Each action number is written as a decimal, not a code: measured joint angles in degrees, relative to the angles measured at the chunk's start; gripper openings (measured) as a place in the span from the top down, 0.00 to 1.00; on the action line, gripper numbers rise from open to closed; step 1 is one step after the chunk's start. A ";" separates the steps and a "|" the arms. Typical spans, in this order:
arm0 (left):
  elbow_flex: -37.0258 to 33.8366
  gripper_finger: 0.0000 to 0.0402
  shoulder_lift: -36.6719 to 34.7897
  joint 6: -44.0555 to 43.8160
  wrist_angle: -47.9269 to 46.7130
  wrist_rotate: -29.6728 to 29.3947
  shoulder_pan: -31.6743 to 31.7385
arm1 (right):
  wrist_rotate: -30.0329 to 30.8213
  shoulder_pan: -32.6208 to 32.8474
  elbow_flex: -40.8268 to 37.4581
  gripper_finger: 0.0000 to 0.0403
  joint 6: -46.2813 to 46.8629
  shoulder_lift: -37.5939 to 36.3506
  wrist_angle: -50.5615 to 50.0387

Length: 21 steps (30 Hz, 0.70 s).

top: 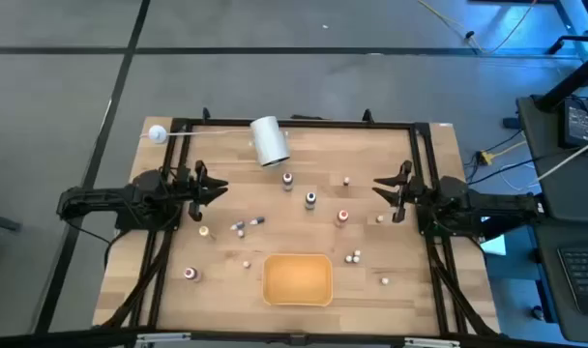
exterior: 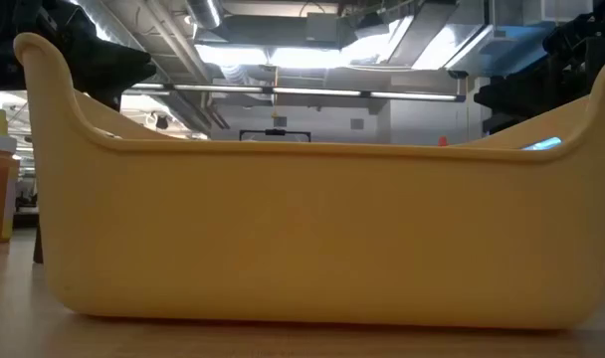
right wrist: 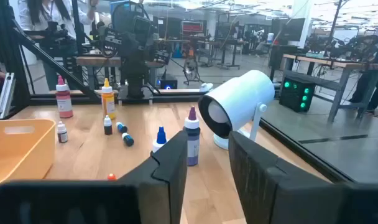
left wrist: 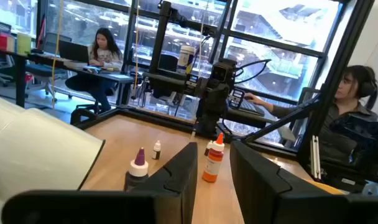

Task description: Pick & Place food coloring

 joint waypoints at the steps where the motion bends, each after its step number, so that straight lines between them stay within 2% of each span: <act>1: -0.02 0.77 0.02 0.02 0.00 -0.02 0.02 | -0.02 0.02 0.00 0.70 0.02 0.02 0.00; 21: -0.02 0.76 0.02 0.00 0.00 0.00 0.00 | -0.02 0.00 0.02 0.70 0.08 0.01 0.00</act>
